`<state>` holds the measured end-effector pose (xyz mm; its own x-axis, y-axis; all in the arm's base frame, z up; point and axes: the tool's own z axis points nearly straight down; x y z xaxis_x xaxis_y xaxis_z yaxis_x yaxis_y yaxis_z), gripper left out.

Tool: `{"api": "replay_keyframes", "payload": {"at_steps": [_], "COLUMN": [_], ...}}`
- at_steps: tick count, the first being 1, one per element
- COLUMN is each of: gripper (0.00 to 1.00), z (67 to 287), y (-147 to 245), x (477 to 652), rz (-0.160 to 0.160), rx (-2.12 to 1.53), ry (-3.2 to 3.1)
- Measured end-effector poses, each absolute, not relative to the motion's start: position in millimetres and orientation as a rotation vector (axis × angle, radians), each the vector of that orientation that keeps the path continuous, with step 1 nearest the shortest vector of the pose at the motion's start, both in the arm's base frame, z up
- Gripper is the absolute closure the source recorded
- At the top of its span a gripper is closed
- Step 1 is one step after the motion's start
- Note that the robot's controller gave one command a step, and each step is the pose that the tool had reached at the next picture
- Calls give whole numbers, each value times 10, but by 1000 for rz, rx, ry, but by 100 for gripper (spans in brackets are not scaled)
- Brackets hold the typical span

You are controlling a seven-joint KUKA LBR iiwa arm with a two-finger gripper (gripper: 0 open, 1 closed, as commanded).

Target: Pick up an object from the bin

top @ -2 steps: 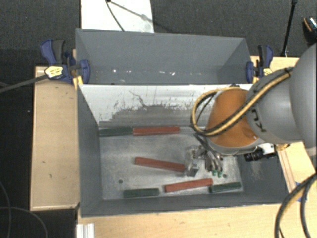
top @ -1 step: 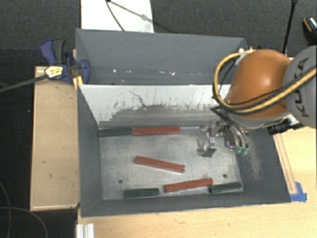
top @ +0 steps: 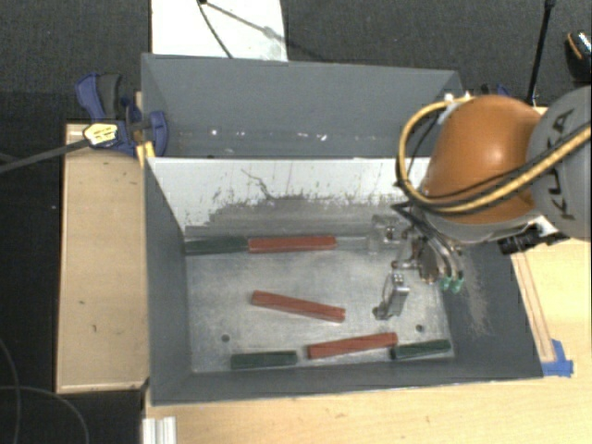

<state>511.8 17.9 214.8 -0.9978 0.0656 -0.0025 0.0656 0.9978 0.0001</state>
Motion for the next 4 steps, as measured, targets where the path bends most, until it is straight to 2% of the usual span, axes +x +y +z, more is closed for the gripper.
{"api": "replay_keyframes", "payload": {"at_steps": [1,2,3,4], "gripper": [0,100,100,100], "z": [663,729,733,1068], "y": [528,526,772,734], "x": [4860,4894,4967,4894], "rz": [-1,3,0,3], "rx": [217,217,528,532], "ry": [3141,3129,3092,3090]}}
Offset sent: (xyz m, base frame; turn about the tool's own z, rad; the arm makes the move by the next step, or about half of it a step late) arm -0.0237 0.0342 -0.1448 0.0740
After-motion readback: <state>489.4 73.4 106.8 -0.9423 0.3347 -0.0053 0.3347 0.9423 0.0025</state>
